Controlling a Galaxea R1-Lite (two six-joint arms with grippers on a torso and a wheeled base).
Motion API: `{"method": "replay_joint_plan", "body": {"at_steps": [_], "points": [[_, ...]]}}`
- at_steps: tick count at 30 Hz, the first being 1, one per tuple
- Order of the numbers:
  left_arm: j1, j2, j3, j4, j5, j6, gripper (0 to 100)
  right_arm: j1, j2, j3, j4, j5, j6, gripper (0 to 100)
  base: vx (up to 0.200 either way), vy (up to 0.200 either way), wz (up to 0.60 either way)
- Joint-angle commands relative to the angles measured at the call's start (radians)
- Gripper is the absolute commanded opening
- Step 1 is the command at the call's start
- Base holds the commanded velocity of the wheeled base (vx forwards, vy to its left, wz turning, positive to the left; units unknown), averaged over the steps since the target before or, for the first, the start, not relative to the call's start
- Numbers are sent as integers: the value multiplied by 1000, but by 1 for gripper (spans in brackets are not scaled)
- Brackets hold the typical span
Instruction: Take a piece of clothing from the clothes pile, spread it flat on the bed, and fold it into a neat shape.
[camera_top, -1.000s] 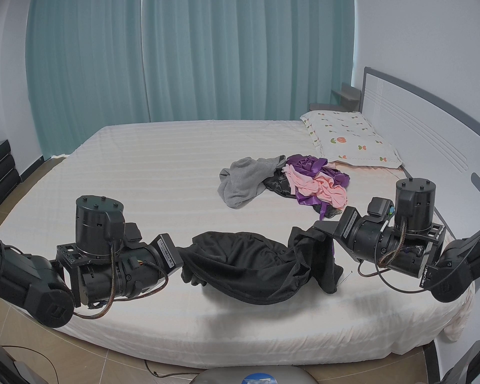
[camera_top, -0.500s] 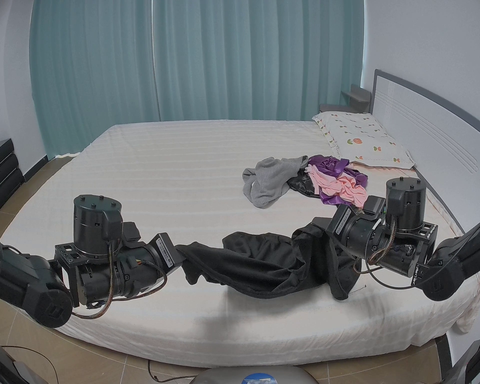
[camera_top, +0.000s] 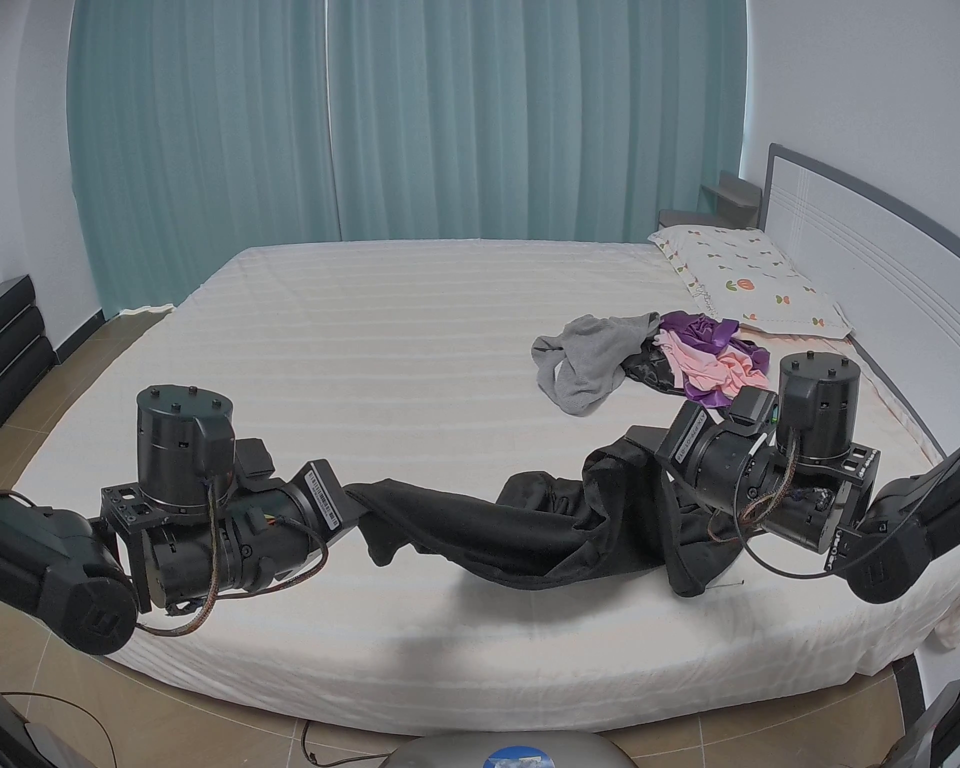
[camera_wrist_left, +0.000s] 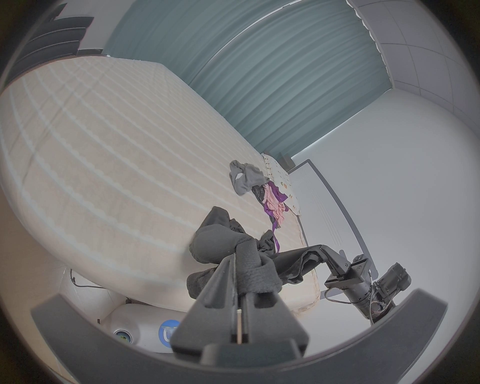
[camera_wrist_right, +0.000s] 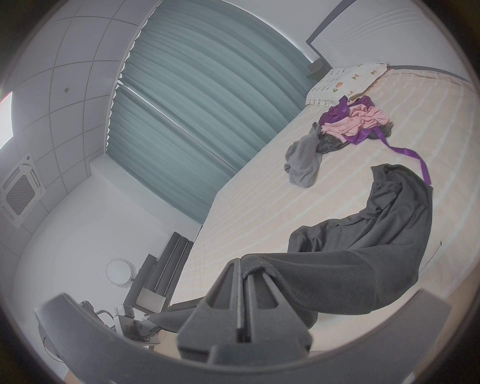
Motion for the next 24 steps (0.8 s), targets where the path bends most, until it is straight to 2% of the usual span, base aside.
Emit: {"method": "replay_joint_plan", "body": {"at_steps": [1, 8, 17, 21, 24], "points": [[1, -21, 0, 2, 0, 0, 0, 0, -7, 0, -4, 1, 2, 0, 0, 200, 0], [18, -28, -3, 1, 0, 0, 0, -5, -7, 19, -73, 7, 2, 0, 0, 200, 0], [22, -33, 3, 5, 0, 1, 0, -9, -7, 23, -78, 10, 3, 0, 0, 200, 0], [41, -34, 2, 1, -2, 0, 0, -37, -2, 9, -70, 14, 2, 0, 0, 200, 0], [42, -47, 3, 4, -2, 0, 0, -39, -11, 18, -67, 13, 0, 0, 0, 0, 0]]}}
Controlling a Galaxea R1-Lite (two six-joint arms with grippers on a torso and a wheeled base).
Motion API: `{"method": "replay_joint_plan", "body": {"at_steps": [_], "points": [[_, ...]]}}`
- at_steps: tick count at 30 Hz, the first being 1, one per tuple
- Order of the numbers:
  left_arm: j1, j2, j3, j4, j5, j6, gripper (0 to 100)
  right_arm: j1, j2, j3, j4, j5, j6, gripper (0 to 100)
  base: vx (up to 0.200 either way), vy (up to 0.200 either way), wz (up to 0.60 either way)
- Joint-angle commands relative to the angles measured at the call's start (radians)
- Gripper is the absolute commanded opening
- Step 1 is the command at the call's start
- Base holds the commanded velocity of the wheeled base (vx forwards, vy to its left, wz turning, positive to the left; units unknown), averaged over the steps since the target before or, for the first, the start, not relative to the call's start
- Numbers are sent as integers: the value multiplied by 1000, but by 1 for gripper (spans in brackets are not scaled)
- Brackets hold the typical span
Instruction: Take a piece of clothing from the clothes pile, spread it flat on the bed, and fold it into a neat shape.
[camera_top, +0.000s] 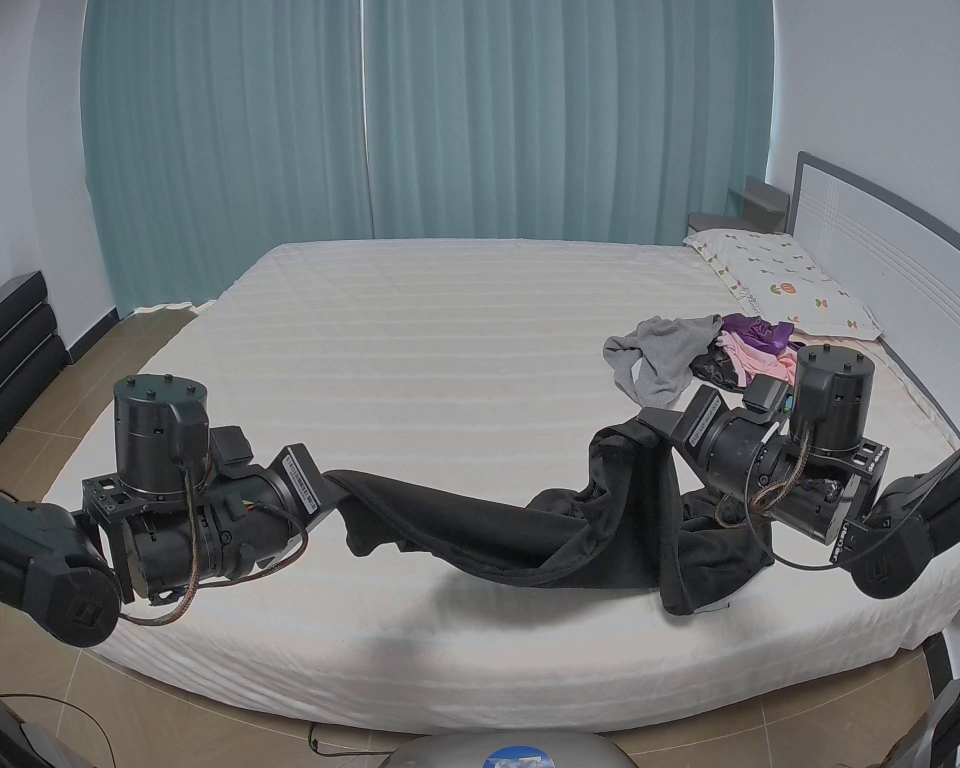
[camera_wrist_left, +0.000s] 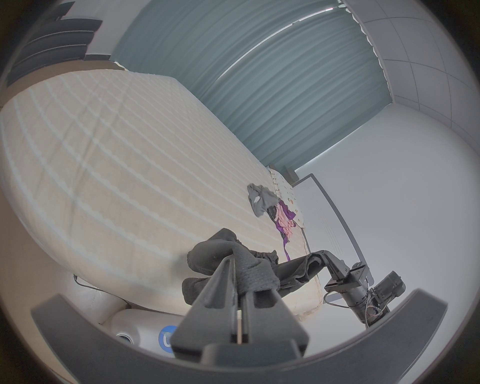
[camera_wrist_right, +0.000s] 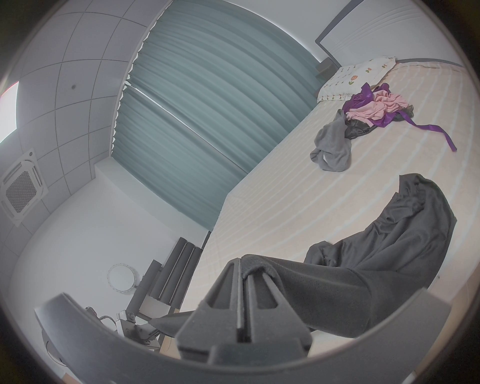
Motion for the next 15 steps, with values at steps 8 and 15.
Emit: {"method": "replay_joint_plan", "body": {"at_steps": [8, 15], "points": [[9, -88, 23, 48, 0, 5, 0, -72, -53, 78, -7, 0, -1, 0, 0, 0, 0], [6, -93, 34, 57, 4, 2, 0, -72, -162, 176, -7, -8, -3, 0, 0, 0, 0]]}}
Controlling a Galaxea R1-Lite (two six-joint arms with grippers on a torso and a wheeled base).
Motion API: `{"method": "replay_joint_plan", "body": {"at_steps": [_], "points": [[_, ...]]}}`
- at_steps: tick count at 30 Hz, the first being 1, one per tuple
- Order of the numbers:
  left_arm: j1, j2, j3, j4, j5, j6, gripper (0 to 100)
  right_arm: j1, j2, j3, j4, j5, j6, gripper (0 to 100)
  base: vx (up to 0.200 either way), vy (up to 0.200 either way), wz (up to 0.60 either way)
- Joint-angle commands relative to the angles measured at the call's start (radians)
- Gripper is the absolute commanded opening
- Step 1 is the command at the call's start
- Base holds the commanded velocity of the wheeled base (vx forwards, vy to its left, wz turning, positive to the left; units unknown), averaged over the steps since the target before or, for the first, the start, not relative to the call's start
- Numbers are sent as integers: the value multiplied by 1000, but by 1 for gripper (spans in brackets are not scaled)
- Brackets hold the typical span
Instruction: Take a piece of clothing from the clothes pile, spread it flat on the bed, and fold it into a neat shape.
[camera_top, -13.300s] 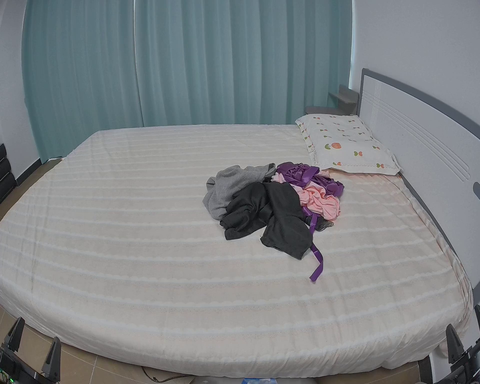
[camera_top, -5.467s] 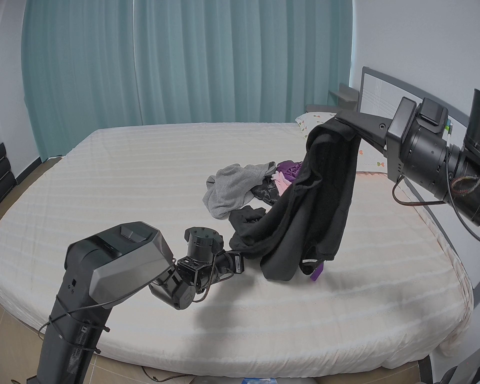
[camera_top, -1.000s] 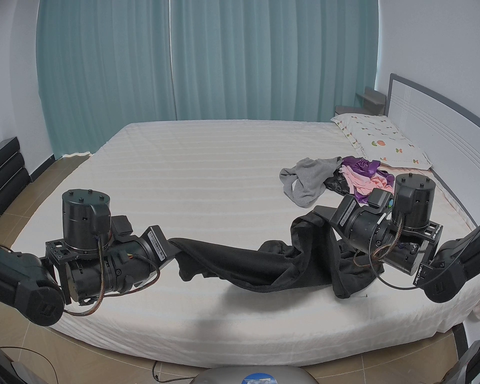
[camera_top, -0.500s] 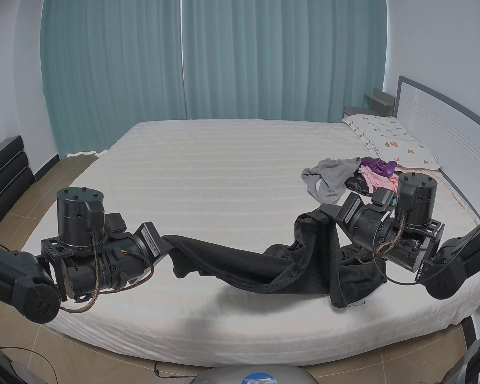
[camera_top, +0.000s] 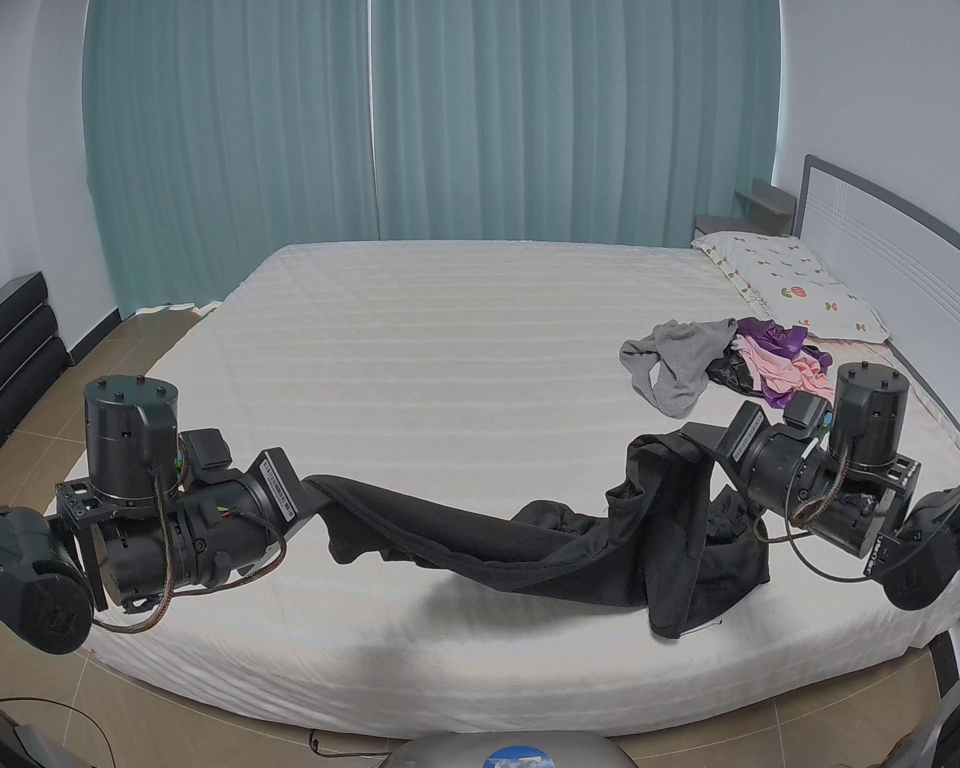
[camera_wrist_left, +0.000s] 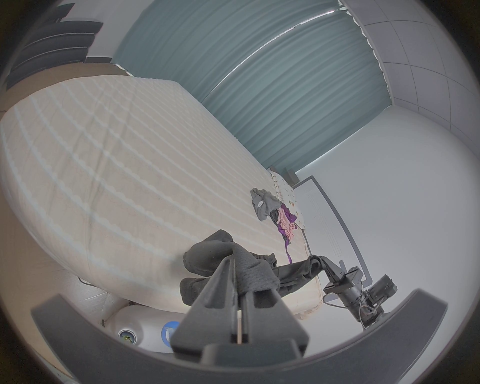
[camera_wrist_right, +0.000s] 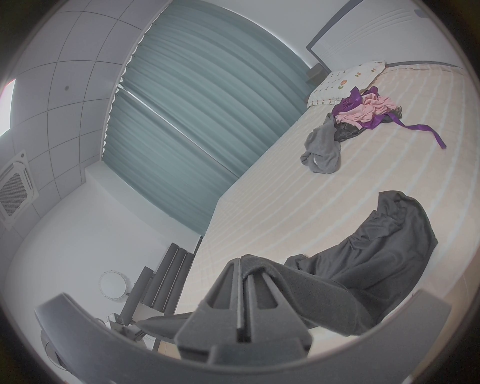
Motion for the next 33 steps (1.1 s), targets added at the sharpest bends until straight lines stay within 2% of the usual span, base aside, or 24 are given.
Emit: {"method": "replay_joint_plan", "body": {"at_steps": [1, 7, 12, 15, 19, 22, 24, 25, 26, 30, 33], "points": [[0, -34, 14, 5, 3, -2, 0, 5, -111, 81, 1, -11, -4, 0, -200, 0, 0], [-9, -126, 15, 109, 3, 1, 0, 5, -231, 129, 13, -16, -19, 0, -200, 0, 0], [-9, -229, 3, 172, 3, 4, 0, 4, -339, 144, 15, -17, -76, 0, -200, 0, 0], [-11, -311, -22, 227, 3, 32, 0, -4, -412, 132, 27, -19, -119, 0, 0, 0, 0], [1, -374, -74, 284, 8, 75, 0, -15, -496, 68, 73, -19, -183, 0, 0, 0, 0], [1, -396, -135, 316, 31, 79, 0, -19, -540, -52, 155, -17, -192, 0, 0, 0, 0], [1, -396, -155, 327, 37, 84, 0, -19, -547, -87, 187, -17, -192, 0, 0, 0, 0], [1, -387, -207, 365, 51, 96, 0, -19, -540, -186, 283, -16, -192, 0, 0, 0, 0], [1, -385, -227, 378, 52, 99, 0, -19, -531, -222, 320, -14, -192, 0, 0, 0, 0], [14, -327, -275, 379, 51, 99, 0, -30, -464, -293, 357, -5, -192, 0, 0, 0, 0], [54, -219, -364, 382, 43, 96, 0, -76, -330, -350, 352, -8, -197, 0, 0, 0, 0]]}}
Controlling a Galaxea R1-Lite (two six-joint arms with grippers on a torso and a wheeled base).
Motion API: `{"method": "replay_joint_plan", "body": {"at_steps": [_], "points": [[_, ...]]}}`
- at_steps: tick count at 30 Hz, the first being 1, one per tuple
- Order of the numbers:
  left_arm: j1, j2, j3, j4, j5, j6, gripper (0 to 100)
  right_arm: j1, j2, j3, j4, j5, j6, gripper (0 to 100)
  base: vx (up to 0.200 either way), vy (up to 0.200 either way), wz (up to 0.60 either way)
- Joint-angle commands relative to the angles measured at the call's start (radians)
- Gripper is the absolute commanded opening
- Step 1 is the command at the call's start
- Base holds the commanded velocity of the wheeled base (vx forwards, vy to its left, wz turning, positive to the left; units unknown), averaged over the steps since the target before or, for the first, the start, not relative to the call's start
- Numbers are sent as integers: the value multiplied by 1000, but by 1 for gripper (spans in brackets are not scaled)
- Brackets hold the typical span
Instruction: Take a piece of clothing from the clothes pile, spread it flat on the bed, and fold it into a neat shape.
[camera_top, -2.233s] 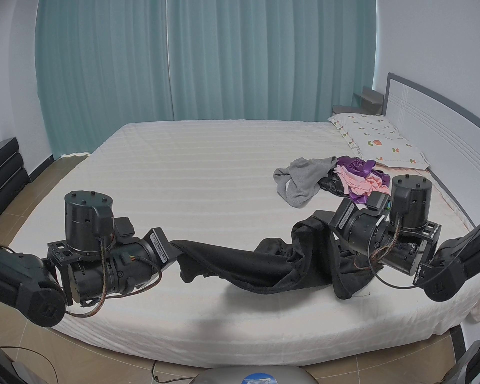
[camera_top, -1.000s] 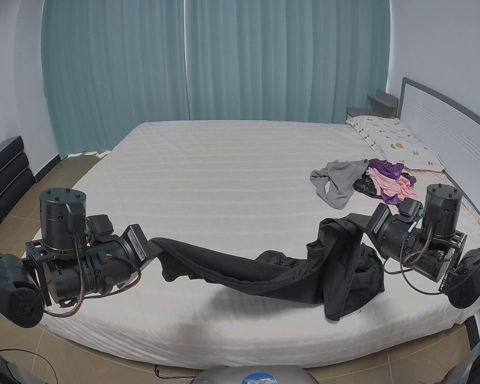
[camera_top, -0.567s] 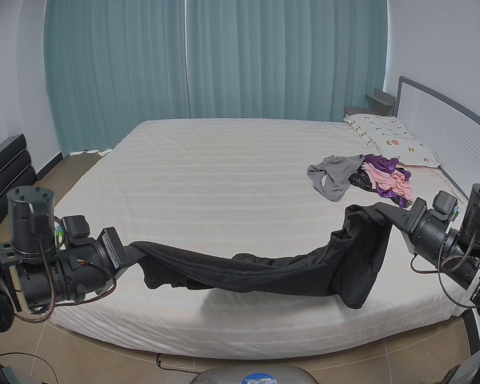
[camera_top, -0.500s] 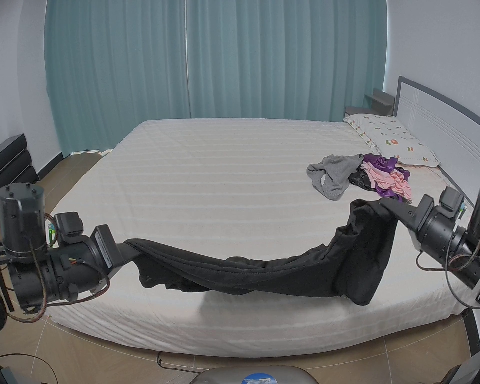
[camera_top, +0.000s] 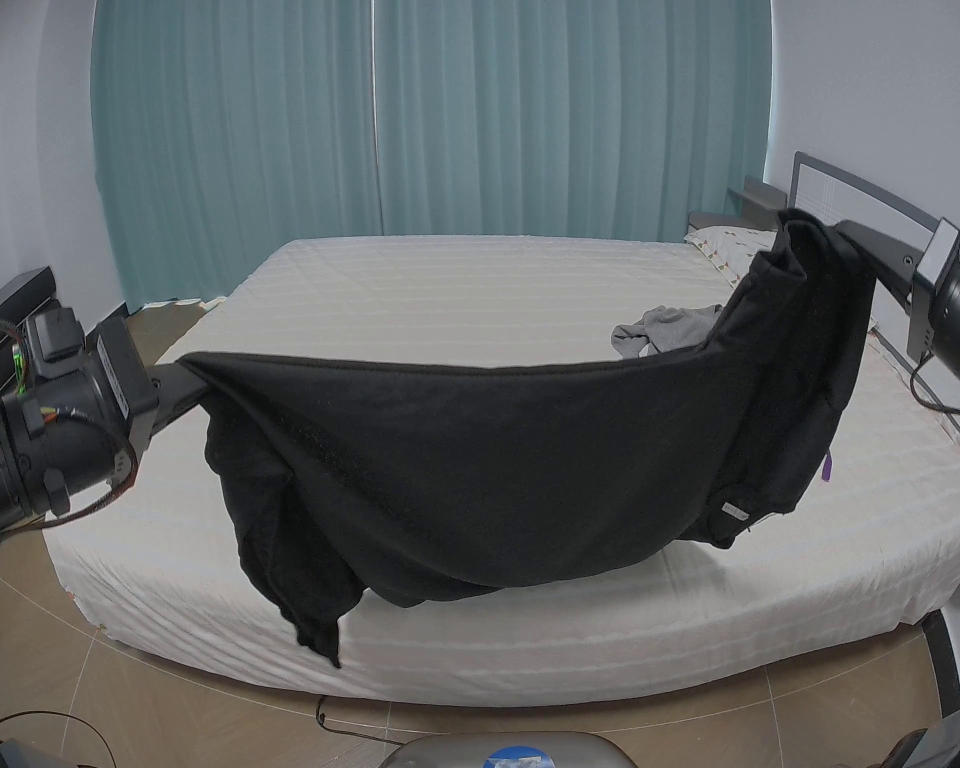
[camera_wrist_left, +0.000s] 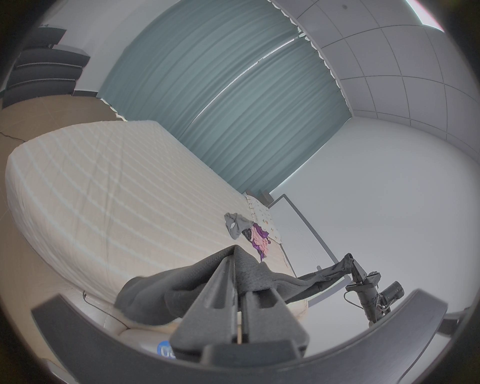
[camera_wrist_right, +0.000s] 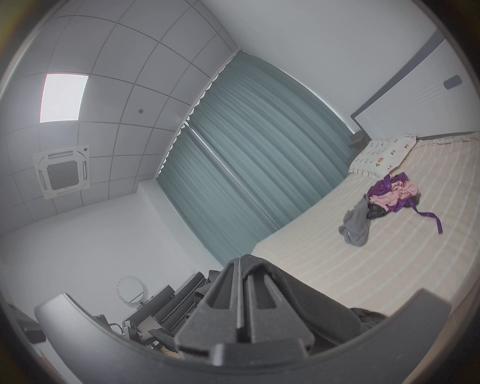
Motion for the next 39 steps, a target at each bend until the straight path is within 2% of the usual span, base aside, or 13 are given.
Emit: {"method": "replay_joint_plan", "body": {"at_steps": [1, 4, 9, 17, 22, 23, 25, 33, 36, 39], "points": [[50, 156, -159, 21, -6, 3, 0, -65, 192, -133, 31, 0, -14, 0, 0, 0, 0], [62, 248, -226, 17, -6, 3, 0, -98, 292, -199, 29, -1, -22, 0, 0, 0, 0], [81, 370, -308, 11, -3, 5, 0, -104, 405, -270, 20, -3, -17, 0, 0, 0, 0], [139, 554, -413, 11, -8, 5, 0, -104, 609, -380, -97, -6, -23, 0, 200, 0, 0], [173, 677, -492, 11, -8, 5, 0, -104, 683, -431, -98, -5, -23, 0, 200, 0, 0], [179, 705, -516, 14, -8, 5, 0, -105, 767, -491, -100, -5, -23, 0, 200, 0, 0], [187, 743, -550, 23, -9, 5, 0, -107, 804, -520, -97, -6, -23, 0, 200, 0, 0], [188, 921, -630, 21, -17, 0, 0, -105, 986, -577, -106, -12, -16, 0, 200, 0, 0], [188, 1015, -662, 18, -17, 0, 0, -107, 1065, -591, -114, -64, -17, 0, 0, 0, 0], [187, 1087, -691, 14, -18, 0, 0, -107, 1118, -600, -138, -84, -17, 0, 0, 0, 0]]}}
